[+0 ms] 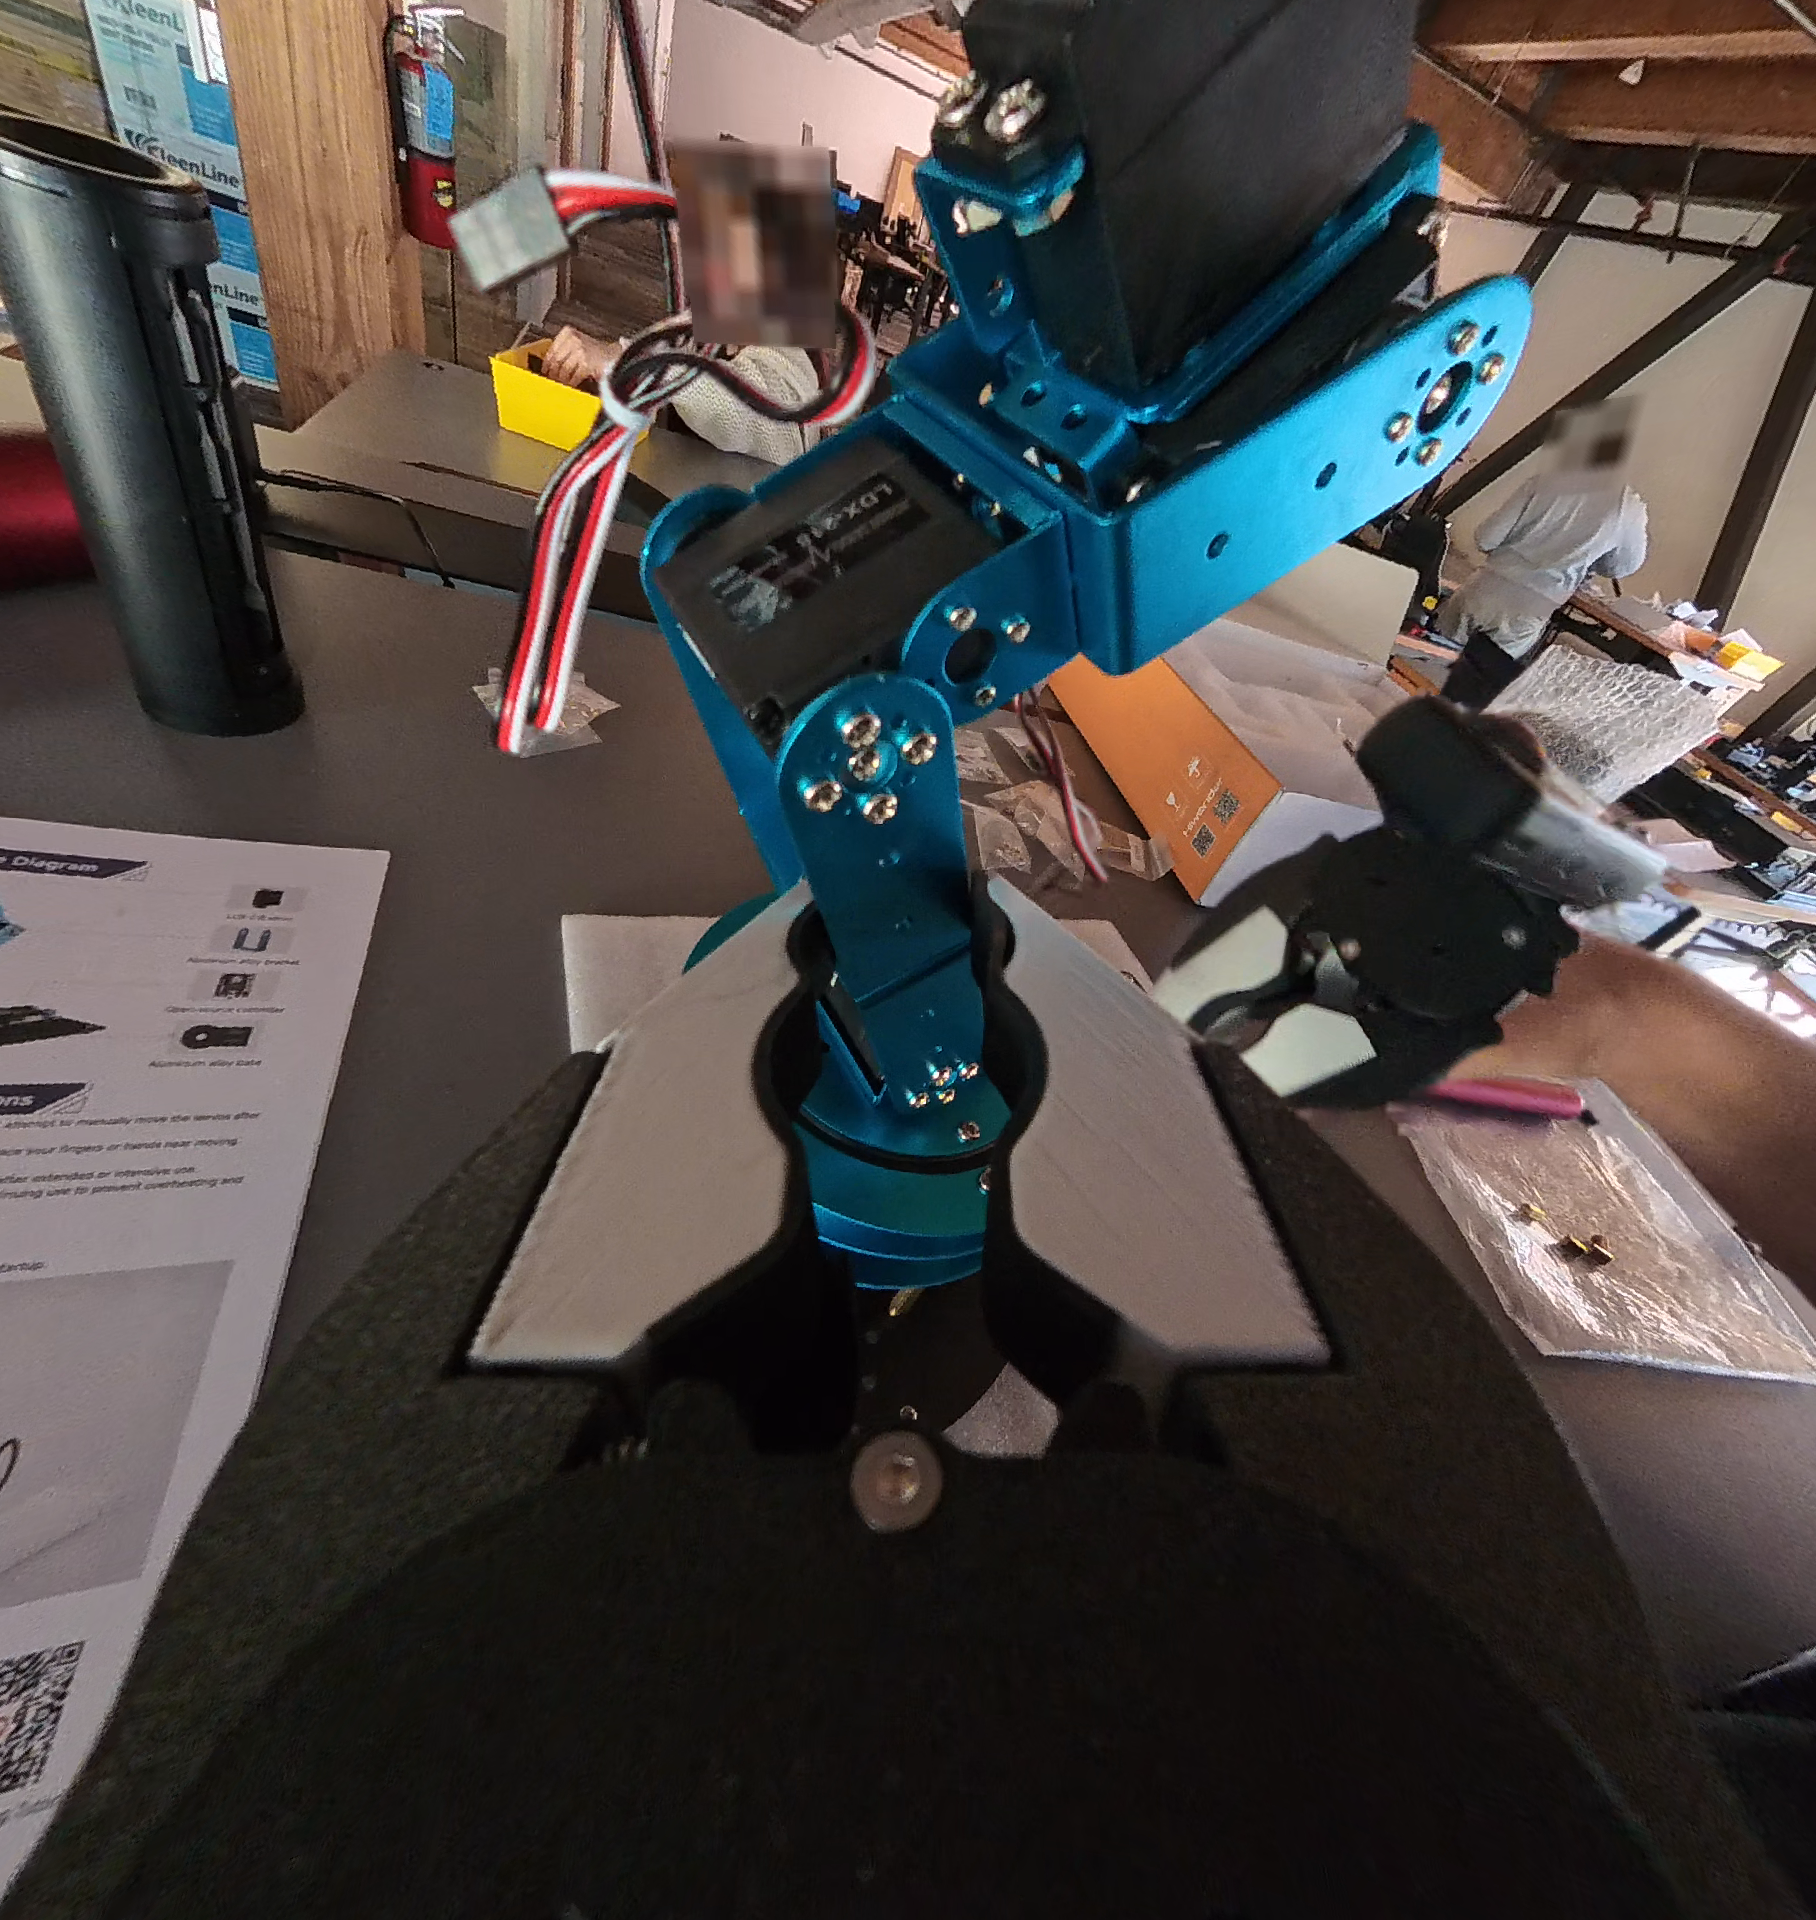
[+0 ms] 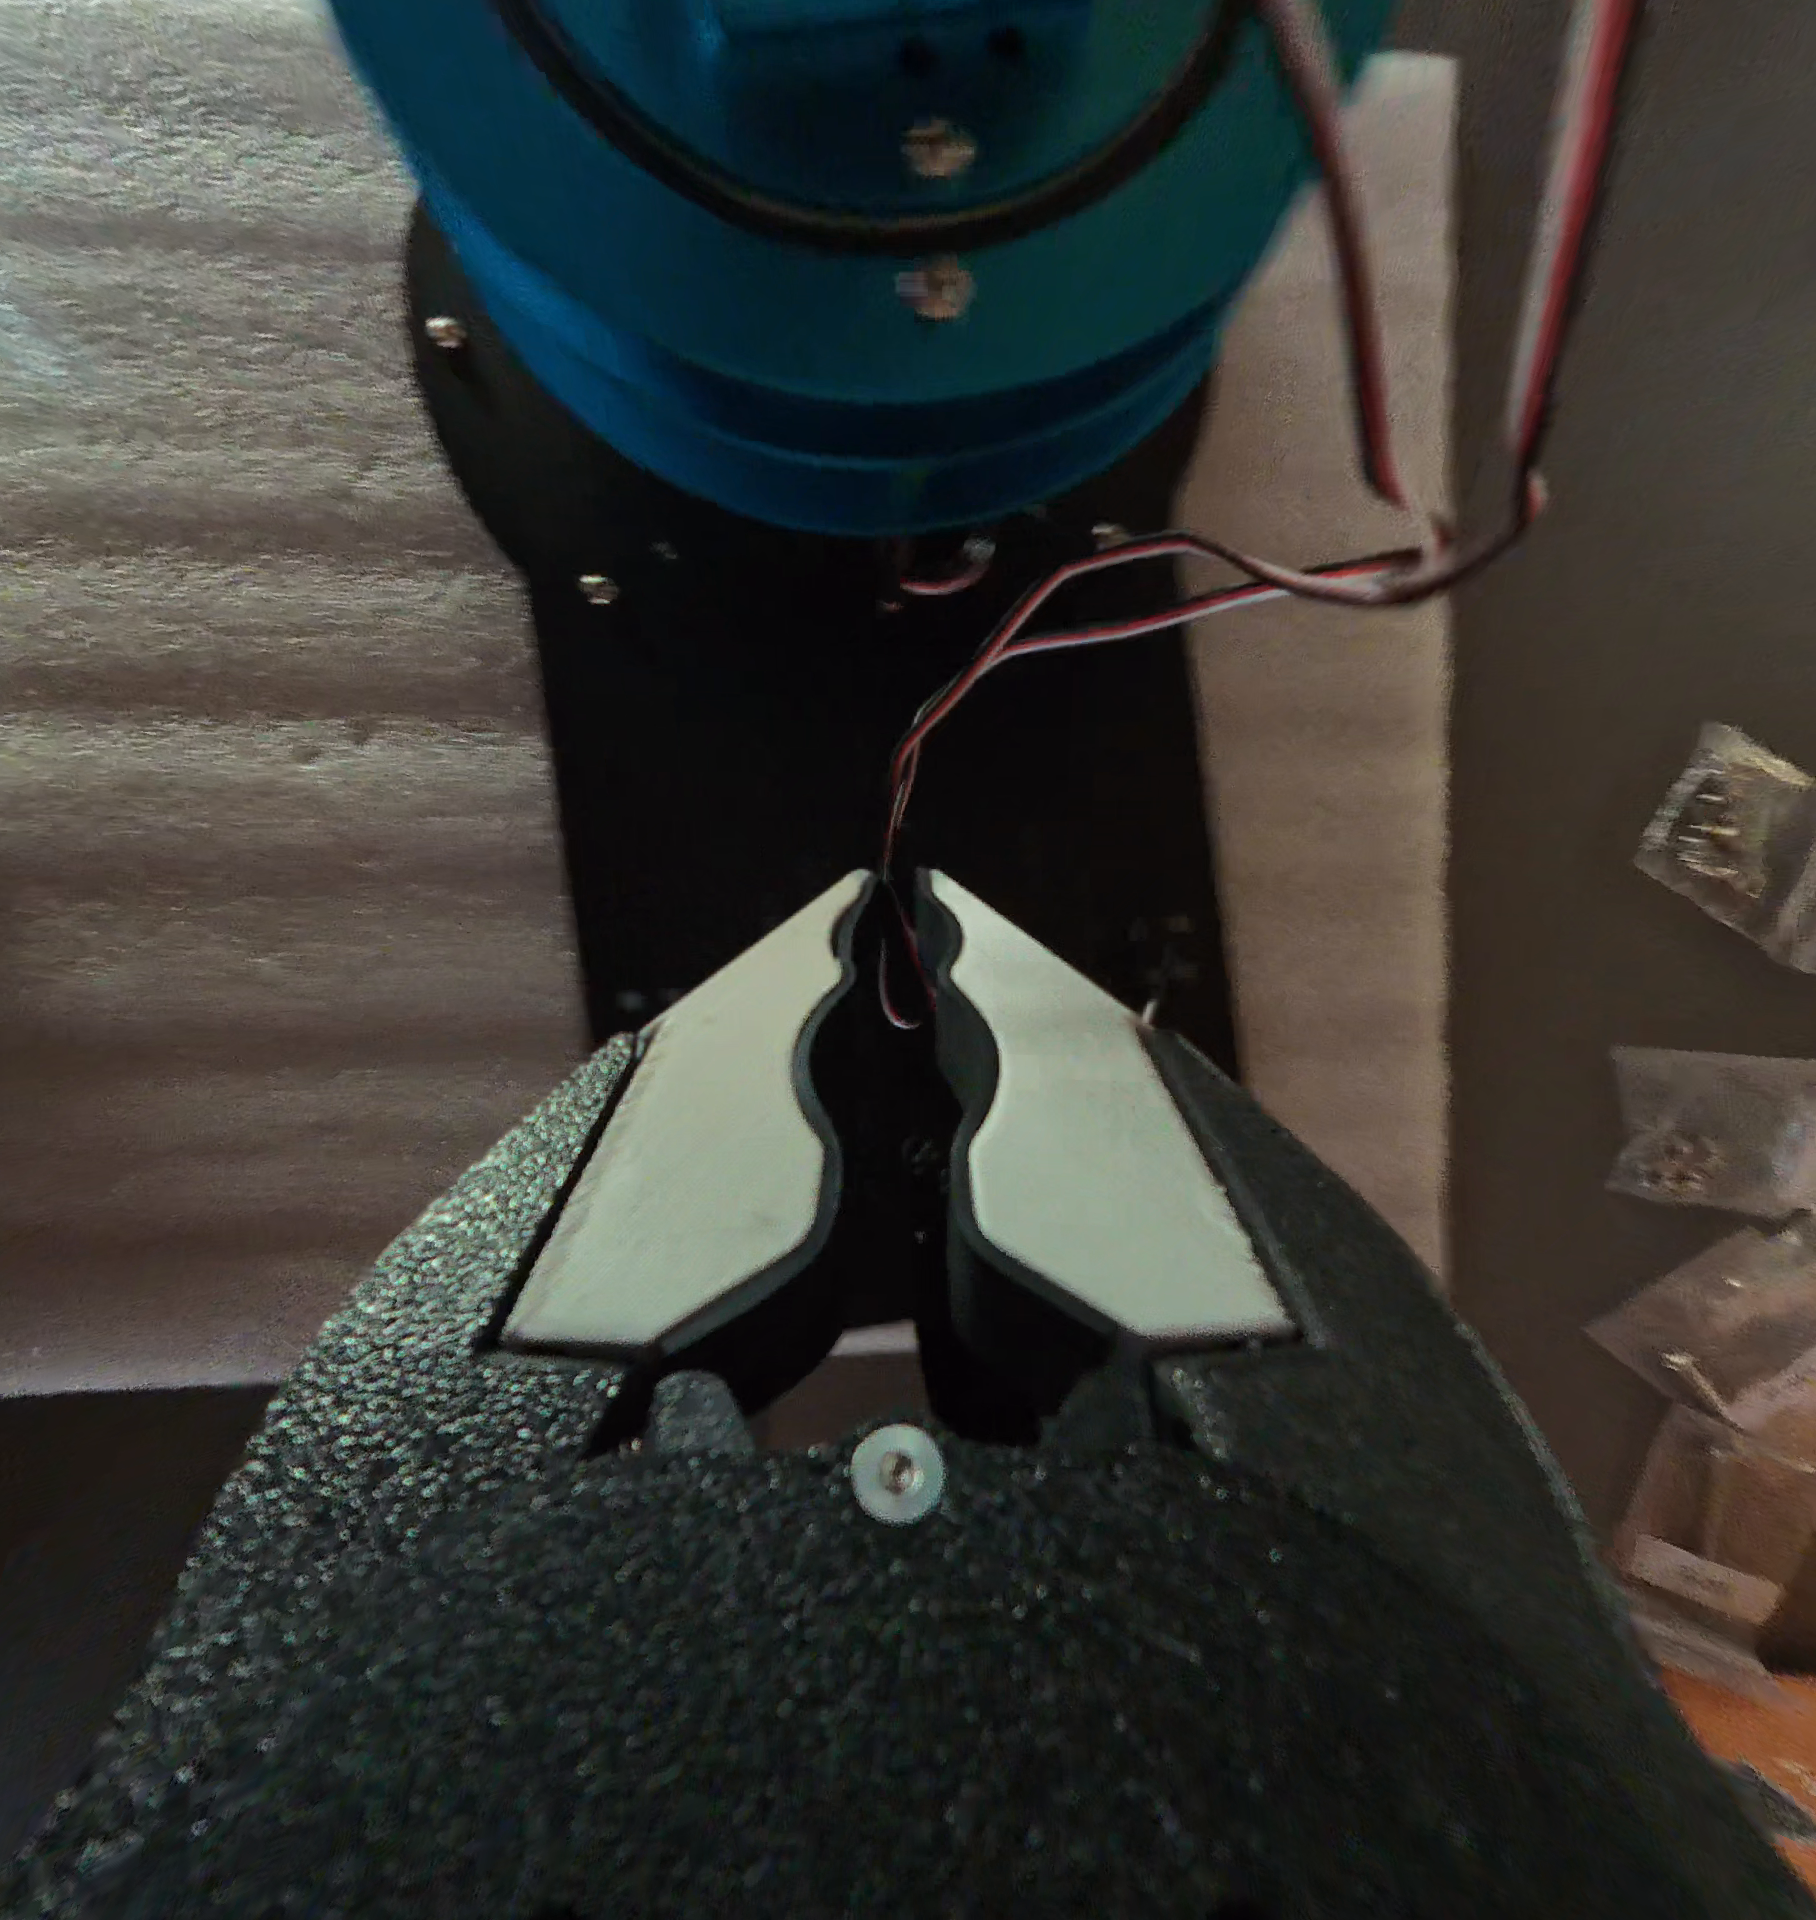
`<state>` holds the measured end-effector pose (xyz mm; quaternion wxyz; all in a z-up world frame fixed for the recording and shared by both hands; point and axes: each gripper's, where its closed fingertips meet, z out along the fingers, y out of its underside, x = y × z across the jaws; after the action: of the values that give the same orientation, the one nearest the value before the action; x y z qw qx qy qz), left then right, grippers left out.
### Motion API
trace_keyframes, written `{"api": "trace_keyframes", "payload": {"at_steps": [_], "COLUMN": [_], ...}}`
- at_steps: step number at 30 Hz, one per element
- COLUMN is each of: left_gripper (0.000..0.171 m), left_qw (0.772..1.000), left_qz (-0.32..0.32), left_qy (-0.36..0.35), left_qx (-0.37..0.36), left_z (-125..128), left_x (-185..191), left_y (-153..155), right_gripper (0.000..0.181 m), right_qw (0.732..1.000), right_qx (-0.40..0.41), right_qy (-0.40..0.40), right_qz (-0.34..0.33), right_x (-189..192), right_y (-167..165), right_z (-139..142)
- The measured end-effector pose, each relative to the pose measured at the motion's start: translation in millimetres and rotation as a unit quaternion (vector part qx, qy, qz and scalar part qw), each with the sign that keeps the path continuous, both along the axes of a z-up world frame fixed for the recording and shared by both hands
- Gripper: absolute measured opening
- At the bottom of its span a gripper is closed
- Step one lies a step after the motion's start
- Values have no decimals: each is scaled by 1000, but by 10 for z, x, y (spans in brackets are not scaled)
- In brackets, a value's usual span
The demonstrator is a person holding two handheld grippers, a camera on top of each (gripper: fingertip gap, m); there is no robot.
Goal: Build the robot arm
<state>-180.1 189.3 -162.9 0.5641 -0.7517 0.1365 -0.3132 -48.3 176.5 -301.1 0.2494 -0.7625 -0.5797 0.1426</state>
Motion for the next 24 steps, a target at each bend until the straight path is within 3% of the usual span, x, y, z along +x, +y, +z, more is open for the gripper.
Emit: {"api": "trace_keyframes", "payload": {"at_steps": [5, 7, 10, 13, 18, 24], "left_gripper": [24, 24, 24, 25, 26, 34], "left_qw": [1000, 1000, 1000, 1000, 1000, 999], "left_qz": [3, 5, 7, 11, 19, 24], "left_qy": [-1, 0, -2, 1, 3, 26], "left_qx": [-3, -1, 2, 13, 20, 24], "left_z": [-4, -3, 1, 2, 0, -2], "left_x": [-9, -8, -4, -8, -8, -15], "left_y": [-6, -5, -3, -9, -5, 3], "right_gripper": [4, 4, 14, 29, 41, 39], "right_qw": [995, 998, 997, 993, 980, 943], "right_qx": [81, 45, -62, -76, -62, -37], "right_qy": [1, 16, 54, 92, 177, 289], "right_qz": [-50, -28, 0, -23, -73, -161], "right_x": [143, -13, -252, -259, -89, 84], "right_y": [1020, 1210, 1097, 996, 854, 610], "right_z": [436, 335, 71, 34, 285, 713]}}
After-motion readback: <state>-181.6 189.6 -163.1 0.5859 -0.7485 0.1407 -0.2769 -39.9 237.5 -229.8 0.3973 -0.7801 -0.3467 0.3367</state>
